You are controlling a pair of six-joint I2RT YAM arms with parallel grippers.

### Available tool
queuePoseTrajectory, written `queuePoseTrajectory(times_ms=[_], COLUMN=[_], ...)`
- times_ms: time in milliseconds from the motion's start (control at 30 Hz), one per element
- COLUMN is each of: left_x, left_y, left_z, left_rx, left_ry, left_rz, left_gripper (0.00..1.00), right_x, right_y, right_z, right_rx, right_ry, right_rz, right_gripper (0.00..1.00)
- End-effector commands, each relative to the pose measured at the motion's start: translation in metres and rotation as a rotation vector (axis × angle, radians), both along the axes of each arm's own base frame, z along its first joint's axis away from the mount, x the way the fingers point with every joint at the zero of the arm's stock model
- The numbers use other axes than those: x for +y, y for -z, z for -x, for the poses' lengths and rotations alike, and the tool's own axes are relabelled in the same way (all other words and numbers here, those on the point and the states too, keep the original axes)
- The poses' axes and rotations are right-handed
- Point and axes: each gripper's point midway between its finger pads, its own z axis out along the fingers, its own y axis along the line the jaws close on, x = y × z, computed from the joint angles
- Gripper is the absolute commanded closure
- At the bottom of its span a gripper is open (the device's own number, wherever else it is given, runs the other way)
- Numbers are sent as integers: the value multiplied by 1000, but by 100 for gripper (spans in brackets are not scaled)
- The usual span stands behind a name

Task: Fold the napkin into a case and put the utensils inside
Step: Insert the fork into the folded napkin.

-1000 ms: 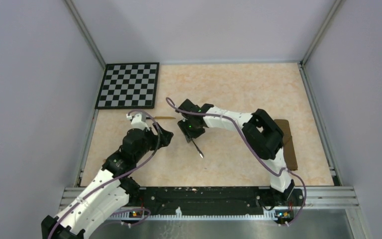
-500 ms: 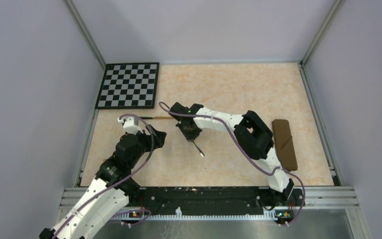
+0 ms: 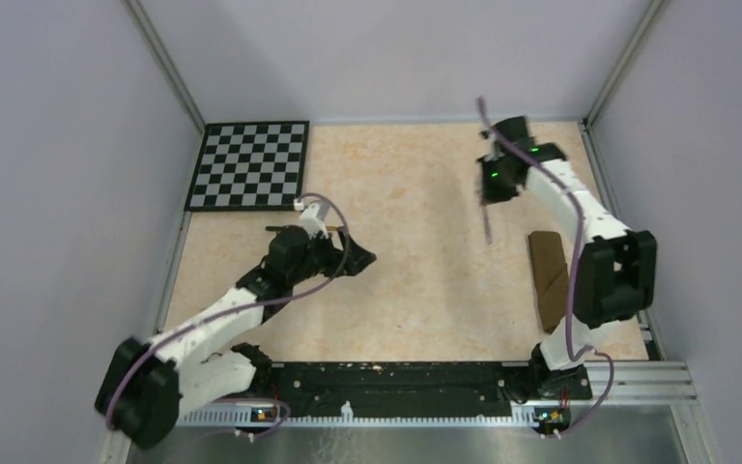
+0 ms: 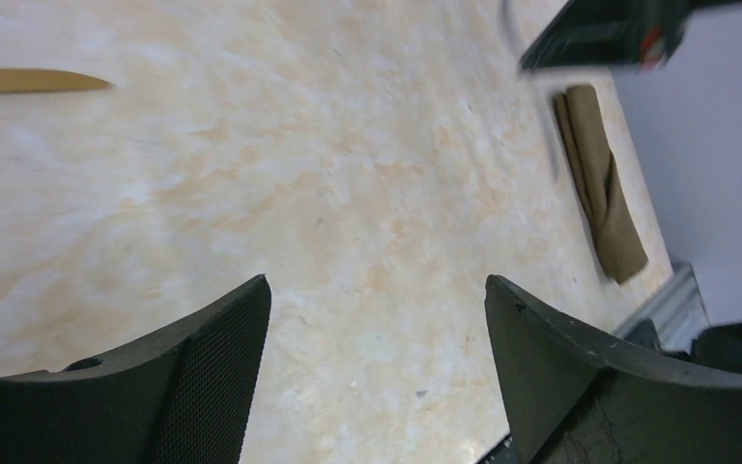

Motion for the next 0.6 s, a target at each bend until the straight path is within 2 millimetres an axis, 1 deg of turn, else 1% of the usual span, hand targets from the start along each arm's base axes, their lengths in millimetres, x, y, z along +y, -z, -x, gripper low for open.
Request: queuePoseTrajectory(times_ms=[0, 67, 133, 200, 300, 367, 433, 500, 567], left_x=[-76, -104, -129, -152, -174, -179, -177, -171, -166], left_y=[-41, -40, -40, -39, -37, -34, -33, -32, -35], left_z=[4, 6, 13, 23, 40, 49, 53, 51, 49], left_rx=[-58, -47, -41, -31, -15, -4, -6, -17, -32], left_ry=[302, 378, 450, 513, 593, 624, 630, 615, 612], left_rz=[179, 197, 214, 235, 263, 265, 261, 233, 206], left_gripper=[16, 16, 17, 18, 19, 19, 19, 19, 19], right_x=[-88, -117, -143, -169, -188, -202, -208, -215, -215], right_y=[-26, -30, -30, -23, -12, -4, 2, 9, 14], right_z=[8, 9, 10, 14, 17, 21, 24, 25, 22], right_rx=[-28, -51, -60, -38, -19, -30, -52, -89, -125], right_ry=[116, 124, 140, 173, 235, 269, 278, 255, 234], right_rz=[-14, 25, 78, 104, 48, 67, 79, 121, 126], right_gripper=[100, 100, 100, 100, 100, 100, 100, 100, 100])
